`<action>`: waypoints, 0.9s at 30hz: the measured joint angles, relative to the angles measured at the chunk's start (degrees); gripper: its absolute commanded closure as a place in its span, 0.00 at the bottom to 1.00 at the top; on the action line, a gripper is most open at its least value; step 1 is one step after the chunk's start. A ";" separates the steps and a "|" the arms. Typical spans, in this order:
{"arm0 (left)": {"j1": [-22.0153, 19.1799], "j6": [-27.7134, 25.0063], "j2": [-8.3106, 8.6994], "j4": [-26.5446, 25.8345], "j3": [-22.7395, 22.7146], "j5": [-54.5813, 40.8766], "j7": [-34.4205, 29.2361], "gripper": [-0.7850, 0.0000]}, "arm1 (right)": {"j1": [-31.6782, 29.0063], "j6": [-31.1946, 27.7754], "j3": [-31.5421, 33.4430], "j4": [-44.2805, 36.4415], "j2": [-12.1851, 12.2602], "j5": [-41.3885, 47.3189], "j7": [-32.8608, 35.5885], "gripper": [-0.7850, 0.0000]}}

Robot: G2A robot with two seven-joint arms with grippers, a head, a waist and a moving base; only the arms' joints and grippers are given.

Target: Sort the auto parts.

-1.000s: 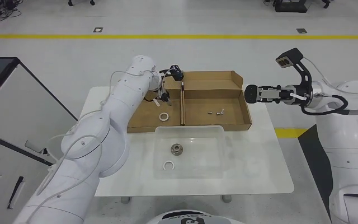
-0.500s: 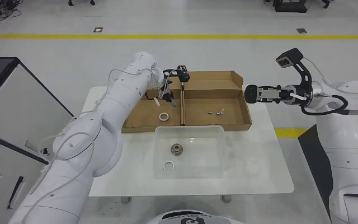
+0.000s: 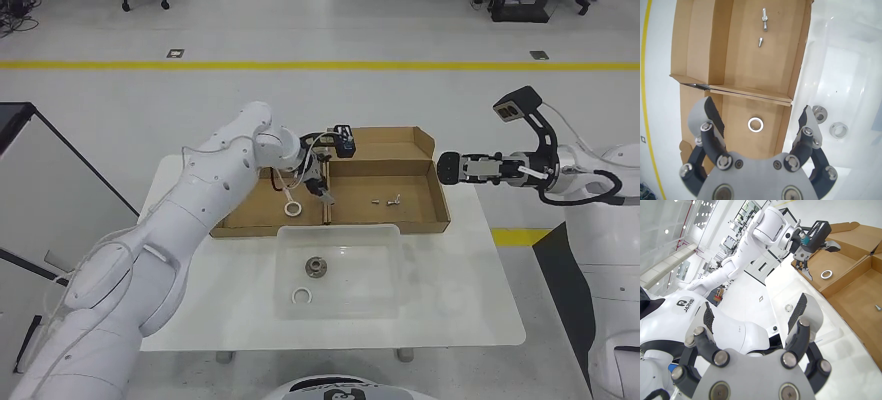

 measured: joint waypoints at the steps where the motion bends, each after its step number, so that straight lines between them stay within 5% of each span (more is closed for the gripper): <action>1: 0.15 0.18 0.13 -1.25 -0.11 0.01 -0.11 0.00 | 0.00 0.00 0.00 0.00 0.00 0.00 0.00 0.00; 16: 1.57 -0.83 0.63 -0.45 -0.89 -0.81 1.73 0.00 | 0.00 0.00 0.00 0.00 0.00 0.00 0.00 0.00; 21: 5.60 -2.22 3.22 -6.24 -2.20 -2.49 2.34 0.00 | 0.00 0.00 0.00 0.00 0.00 0.00 0.00 0.00; 27: 11.03 2.21 8.20 -19.61 -2.85 -4.93 -2.12 0.00 | 0.00 0.00 0.00 0.00 0.00 0.00 0.00 0.00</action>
